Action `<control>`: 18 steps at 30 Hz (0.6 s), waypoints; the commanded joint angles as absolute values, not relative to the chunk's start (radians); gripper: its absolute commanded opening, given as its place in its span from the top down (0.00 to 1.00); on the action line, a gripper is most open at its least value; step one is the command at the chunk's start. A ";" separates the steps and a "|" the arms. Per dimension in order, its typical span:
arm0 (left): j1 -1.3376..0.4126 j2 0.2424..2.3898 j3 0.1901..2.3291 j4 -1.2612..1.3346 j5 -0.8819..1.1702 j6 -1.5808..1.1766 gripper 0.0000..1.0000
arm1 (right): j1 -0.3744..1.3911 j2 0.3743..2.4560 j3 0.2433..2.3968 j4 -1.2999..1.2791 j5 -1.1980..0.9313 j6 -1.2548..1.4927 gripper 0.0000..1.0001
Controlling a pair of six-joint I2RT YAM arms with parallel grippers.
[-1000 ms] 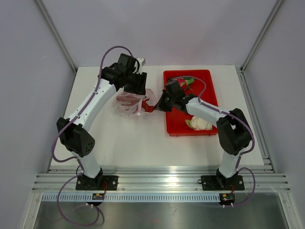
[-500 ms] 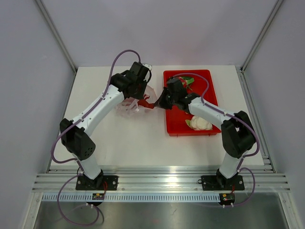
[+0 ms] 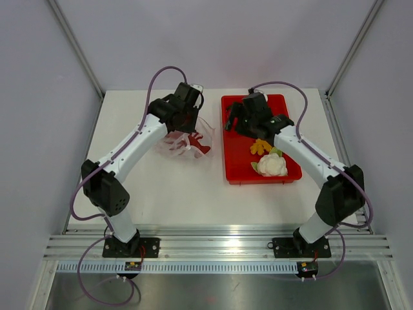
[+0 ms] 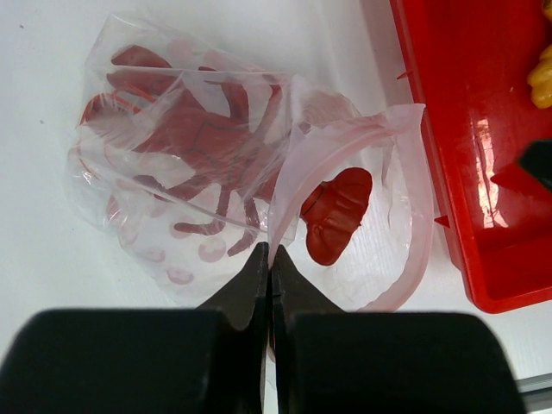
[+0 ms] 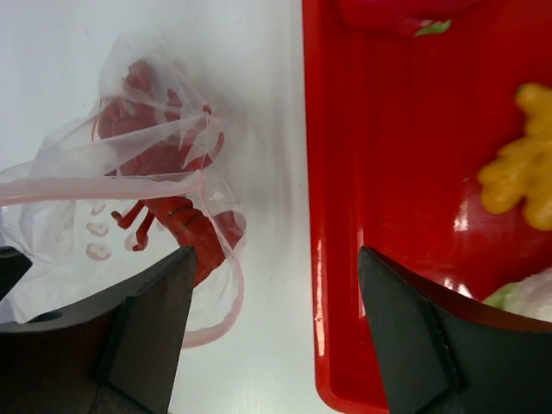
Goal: Place the food in the zip-top bag and seal the zipper
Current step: Adjust the zipper food storage bag at the center of the board, then adjust the fake vegetable in the bin.
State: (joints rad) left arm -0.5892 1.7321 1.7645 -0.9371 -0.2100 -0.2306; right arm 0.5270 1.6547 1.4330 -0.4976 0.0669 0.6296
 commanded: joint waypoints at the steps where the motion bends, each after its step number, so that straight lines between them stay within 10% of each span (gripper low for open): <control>1: -0.586 1.733 1.793 -0.865 -0.212 -0.278 1.00 | 0.500 1.530 1.436 -0.571 0.227 0.545 0.19; 18: -0.554 1.675 1.767 -0.848 -0.144 -0.291 1.00 | 0.436 1.993 1.651 -0.669 0.443 0.112 0.27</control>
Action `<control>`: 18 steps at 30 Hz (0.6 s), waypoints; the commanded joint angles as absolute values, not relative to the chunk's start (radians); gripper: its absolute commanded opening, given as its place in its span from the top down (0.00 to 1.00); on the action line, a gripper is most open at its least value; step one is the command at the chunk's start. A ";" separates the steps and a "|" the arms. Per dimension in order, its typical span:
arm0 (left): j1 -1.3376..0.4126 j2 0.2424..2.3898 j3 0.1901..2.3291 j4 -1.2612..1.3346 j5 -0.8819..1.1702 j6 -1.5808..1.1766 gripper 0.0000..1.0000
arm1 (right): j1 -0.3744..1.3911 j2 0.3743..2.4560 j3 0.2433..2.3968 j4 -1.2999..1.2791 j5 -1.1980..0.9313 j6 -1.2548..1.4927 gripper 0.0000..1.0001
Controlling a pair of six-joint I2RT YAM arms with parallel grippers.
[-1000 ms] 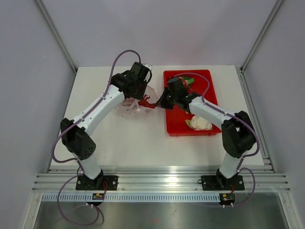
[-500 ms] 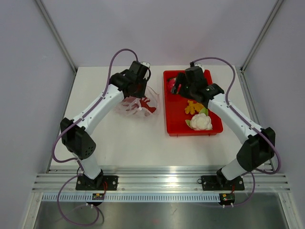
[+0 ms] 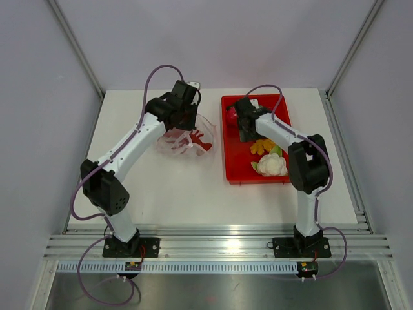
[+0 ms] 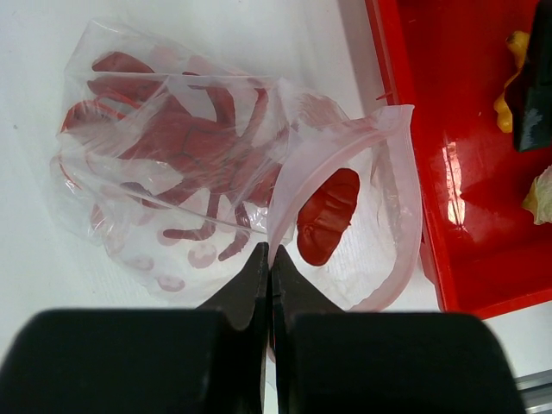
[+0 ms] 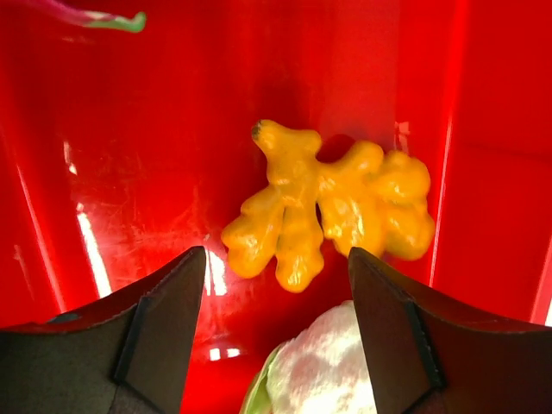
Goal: Place the food in the zip-top bag and seal the zipper
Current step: Adjust the fake vegetable in the bin.
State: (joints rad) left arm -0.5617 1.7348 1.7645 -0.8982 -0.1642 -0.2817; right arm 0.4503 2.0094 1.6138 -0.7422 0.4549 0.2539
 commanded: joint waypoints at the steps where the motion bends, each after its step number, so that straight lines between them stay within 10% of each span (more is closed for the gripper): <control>1: -0.554 1.663 1.761 -0.848 -0.137 -0.290 1.00 | 0.434 2.006 1.644 -0.637 0.414 0.086 0.27; 18: -0.554 1.618 1.706 -0.833 -0.104 -0.287 1.00 | 0.327 2.140 1.643 -0.528 0.192 -0.071 0.38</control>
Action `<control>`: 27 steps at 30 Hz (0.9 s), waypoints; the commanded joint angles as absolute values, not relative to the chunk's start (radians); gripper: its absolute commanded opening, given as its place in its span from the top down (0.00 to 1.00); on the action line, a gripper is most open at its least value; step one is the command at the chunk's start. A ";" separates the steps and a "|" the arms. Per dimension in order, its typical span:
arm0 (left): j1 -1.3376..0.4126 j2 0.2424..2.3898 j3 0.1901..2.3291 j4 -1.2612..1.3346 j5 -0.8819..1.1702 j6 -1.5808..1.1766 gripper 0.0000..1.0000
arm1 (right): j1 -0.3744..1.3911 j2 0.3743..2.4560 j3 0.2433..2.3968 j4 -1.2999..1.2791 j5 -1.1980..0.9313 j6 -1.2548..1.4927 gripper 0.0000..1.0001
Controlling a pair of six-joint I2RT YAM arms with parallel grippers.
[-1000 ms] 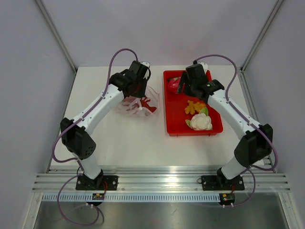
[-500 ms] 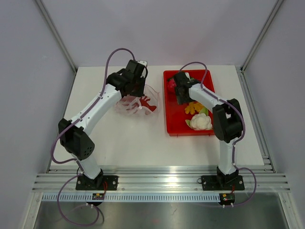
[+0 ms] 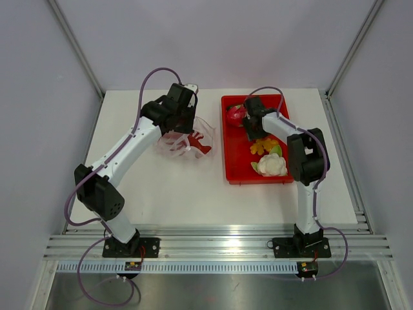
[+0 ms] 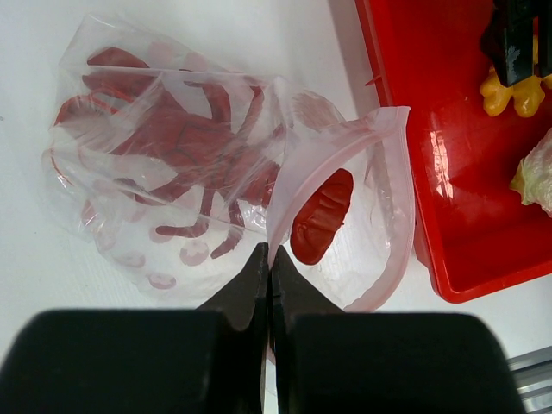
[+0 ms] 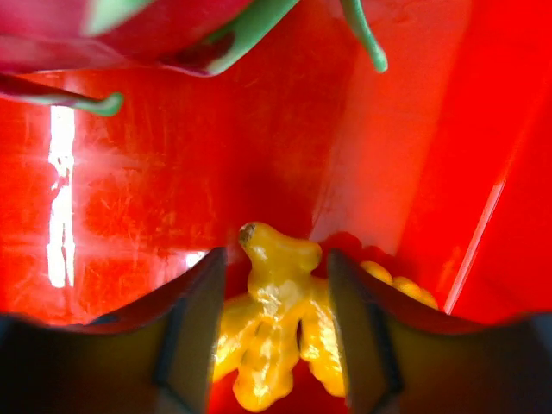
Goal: Place the food in the zip-top bag and seal the zipper
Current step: Adjust the fake vegetable in the bin.
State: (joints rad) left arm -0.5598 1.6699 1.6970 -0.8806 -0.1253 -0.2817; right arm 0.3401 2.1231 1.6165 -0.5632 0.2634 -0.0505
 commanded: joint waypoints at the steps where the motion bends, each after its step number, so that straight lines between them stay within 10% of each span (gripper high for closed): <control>1: -0.554 1.618 1.709 -0.834 -0.103 -0.287 1.00 | 0.322 2.138 1.638 -0.522 0.181 -0.064 0.45; 6: -0.554 1.623 1.709 -0.833 -0.094 -0.288 1.00 | 0.319 2.086 1.614 -0.502 0.175 -0.032 0.89; 10: -0.554 1.624 1.704 -0.828 -0.089 -0.290 1.00 | 0.319 1.997 1.592 -0.497 0.213 -0.017 1.00; 27: -0.543 1.655 1.747 -0.815 -0.037 -0.301 1.00 | 0.343 1.571 1.290 -0.328 -0.140 0.160 1.00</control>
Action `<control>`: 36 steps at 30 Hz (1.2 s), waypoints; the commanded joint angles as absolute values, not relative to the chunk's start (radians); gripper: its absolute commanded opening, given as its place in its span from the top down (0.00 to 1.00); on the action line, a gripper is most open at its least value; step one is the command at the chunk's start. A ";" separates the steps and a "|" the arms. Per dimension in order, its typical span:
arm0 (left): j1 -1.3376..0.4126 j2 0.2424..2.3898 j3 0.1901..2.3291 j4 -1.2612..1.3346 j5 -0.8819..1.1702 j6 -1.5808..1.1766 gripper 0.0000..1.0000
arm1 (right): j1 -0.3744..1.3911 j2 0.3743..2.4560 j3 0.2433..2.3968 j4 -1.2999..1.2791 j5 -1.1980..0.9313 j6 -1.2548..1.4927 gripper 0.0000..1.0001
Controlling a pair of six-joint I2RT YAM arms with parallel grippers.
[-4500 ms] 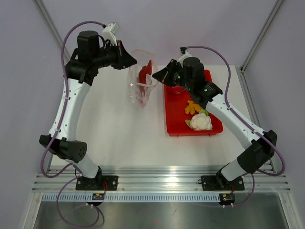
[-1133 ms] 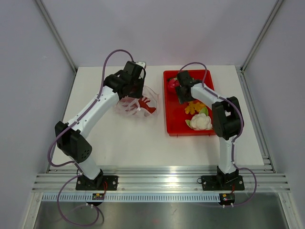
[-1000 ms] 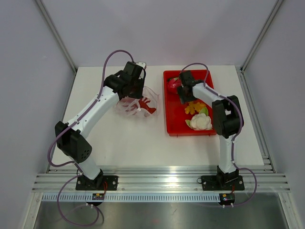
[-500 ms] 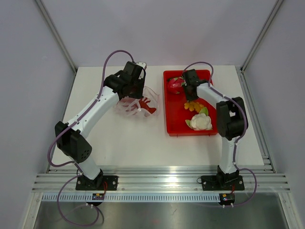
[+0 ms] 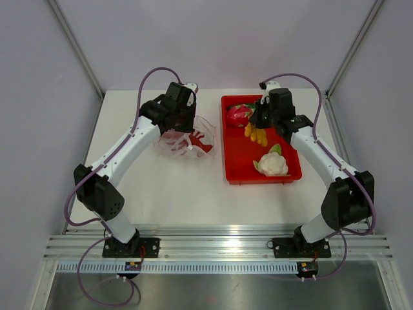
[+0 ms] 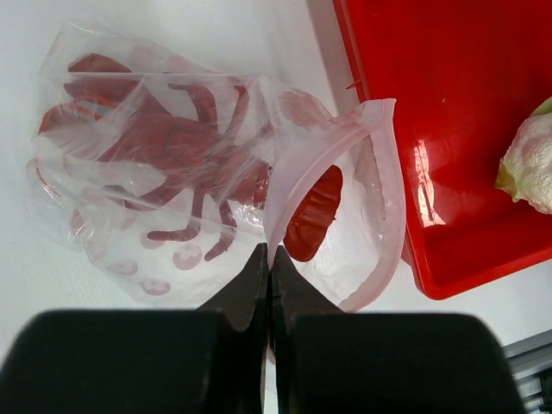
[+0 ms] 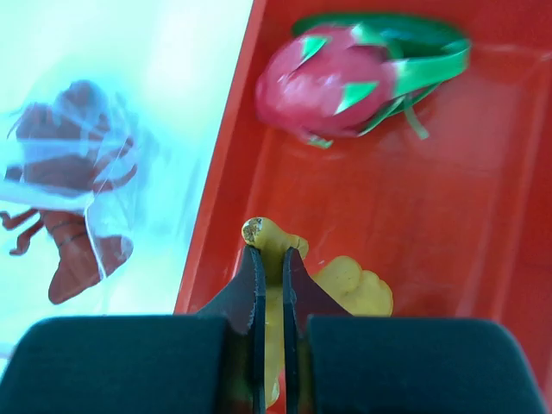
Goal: Place the food in the zip-top bag and seal the zipper
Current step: Adjust the fake vegetable in the bin.
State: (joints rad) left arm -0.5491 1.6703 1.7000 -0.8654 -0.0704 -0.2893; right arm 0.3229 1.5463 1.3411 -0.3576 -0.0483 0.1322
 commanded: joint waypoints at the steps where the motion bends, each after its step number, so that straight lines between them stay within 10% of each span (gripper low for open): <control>1: -0.543 1.655 1.746 -0.812 -0.037 -0.301 1.00 | 0.356 1.580 1.286 -0.325 -0.121 0.150 1.00; 7: -0.543 1.660 1.741 -0.808 -0.031 -0.305 1.00 | 0.468 1.756 1.393 -0.386 0.092 0.009 0.98; 11: -0.542 1.657 1.735 -0.811 -0.035 -0.305 1.00 | 0.491 1.858 1.491 -0.449 0.176 -0.006 0.27; 15: -0.540 1.652 1.724 -0.810 -0.038 -0.302 1.00 | 0.483 1.764 1.427 -0.396 0.201 0.107 0.22; 22: -0.540 1.660 1.727 -0.808 -0.031 -0.302 1.00 | 0.417 1.680 1.345 -0.481 0.118 0.388 0.40; 36: -0.540 1.652 1.721 -0.818 -0.032 -0.285 1.00 | 0.417 1.704 1.147 -0.468 0.069 0.804 0.23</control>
